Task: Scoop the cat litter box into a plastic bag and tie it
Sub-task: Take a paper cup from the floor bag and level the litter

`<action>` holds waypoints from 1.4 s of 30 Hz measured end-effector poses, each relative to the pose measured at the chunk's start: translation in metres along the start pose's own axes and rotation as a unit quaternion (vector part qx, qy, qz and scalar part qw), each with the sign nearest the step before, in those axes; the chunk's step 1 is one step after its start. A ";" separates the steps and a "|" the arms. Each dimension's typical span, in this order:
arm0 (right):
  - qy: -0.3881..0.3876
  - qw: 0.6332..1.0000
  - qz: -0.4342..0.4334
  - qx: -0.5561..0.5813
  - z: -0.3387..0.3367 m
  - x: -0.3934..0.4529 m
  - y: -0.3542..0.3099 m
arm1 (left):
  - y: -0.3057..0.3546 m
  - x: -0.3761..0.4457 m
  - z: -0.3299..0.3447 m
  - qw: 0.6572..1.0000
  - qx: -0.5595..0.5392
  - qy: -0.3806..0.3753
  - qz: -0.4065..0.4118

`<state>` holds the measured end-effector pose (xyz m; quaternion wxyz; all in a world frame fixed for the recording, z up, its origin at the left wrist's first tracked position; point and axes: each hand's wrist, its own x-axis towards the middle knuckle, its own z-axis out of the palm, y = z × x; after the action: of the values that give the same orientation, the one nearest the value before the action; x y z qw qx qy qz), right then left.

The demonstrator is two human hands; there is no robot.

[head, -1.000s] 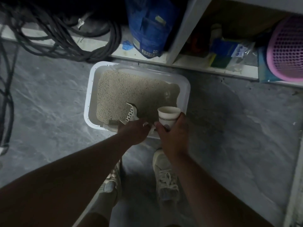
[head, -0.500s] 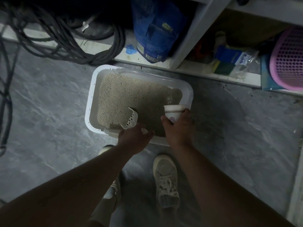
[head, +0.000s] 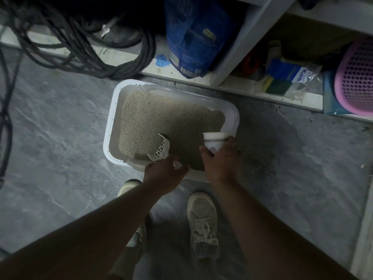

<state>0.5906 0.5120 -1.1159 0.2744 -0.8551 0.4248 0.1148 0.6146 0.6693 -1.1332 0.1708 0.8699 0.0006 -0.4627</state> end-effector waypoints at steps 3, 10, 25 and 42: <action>0.011 1.000 0.005 -0.004 -0.001 -0.001 0.000 | 0.000 -0.001 0.001 1.000 0.005 0.005 0.003; 0.029 0.999 0.015 -0.002 0.000 0.005 -0.010 | 0.001 0.000 0.004 1.000 -0.009 0.009 -0.005; 0.045 0.999 0.006 0.014 -0.007 0.027 -0.029 | 0.004 -0.003 0.000 0.999 -0.034 0.007 -0.011; 0.053 0.999 -0.010 -0.002 -0.014 0.030 -0.032 | 0.003 -0.006 -0.001 0.999 -0.049 0.003 -0.021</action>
<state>0.6338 0.5000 -1.1049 0.2509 -0.8648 0.4296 0.0678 0.6122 0.6677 -1.1267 0.2038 0.8618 0.0420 -0.4626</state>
